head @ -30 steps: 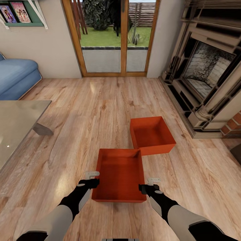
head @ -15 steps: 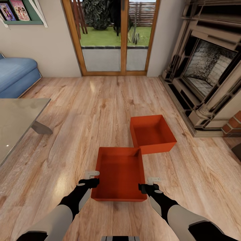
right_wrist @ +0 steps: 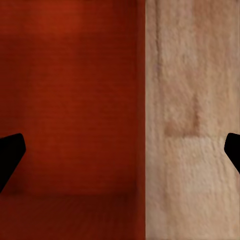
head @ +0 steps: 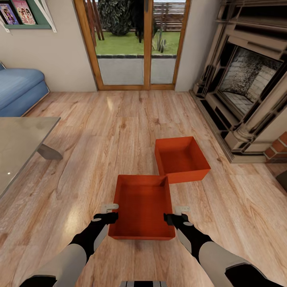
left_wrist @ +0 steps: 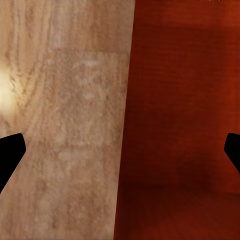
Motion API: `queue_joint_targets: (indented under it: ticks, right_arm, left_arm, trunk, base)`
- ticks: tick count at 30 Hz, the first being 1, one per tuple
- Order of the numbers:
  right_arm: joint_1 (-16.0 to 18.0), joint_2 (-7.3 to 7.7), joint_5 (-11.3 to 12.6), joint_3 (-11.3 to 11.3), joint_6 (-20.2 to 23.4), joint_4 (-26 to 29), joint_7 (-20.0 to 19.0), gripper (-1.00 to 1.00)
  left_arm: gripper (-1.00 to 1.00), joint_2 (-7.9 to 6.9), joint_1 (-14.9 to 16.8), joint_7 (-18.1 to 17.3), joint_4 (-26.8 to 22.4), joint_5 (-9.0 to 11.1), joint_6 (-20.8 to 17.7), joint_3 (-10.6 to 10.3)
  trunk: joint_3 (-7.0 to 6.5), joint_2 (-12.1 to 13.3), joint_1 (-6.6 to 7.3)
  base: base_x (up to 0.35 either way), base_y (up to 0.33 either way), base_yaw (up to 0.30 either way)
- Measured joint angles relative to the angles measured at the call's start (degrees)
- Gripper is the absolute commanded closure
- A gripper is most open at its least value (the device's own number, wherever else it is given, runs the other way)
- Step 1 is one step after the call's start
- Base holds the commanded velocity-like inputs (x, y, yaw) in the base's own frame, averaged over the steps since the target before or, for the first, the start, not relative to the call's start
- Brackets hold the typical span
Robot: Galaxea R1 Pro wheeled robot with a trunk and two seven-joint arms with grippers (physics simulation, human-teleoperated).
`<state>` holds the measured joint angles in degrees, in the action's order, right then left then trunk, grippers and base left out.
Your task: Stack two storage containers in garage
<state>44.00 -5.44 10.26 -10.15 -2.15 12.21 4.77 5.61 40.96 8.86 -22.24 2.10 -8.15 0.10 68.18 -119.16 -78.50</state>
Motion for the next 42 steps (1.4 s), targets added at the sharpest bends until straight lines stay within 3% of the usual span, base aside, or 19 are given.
queue_joint_targets:
  ticks: [6, 24, 42]
  right_arm:
    - [0.0, -0.02, 0.04, -0.05, 0.07, 0.31, 0.11, -1.0]
    - [0.0, 0.03, 0.04, -0.08, -0.23, 0.34, 0.13, -1.0]
    - [0.0, -0.28, 0.04, -0.08, 0.0, 0.32, 0.12, -1.0]
  left_arm:
    - [-1.0, 0.0, 0.0, 0.0, -0.05, 0.04, 0.03, -0.01]
    - [-1.0, -0.09, 0.0, 0.0, -0.14, 0.04, 0.03, 0.07]
    - [-1.0, 0.0, 0.0, 0.0, -0.08, 0.12, 0.03, 0.07]
  trunk:
    - [0.0, 0.0, 0.0]
    - [3.23, -7.2, -3.95]
    - [3.23, -7.22, -3.95]
  base:
    - [0.0, 0.0, 0.0]
    - [0.0, 0.0, 0.0]
    - [0.0, 0.0, 0.0]
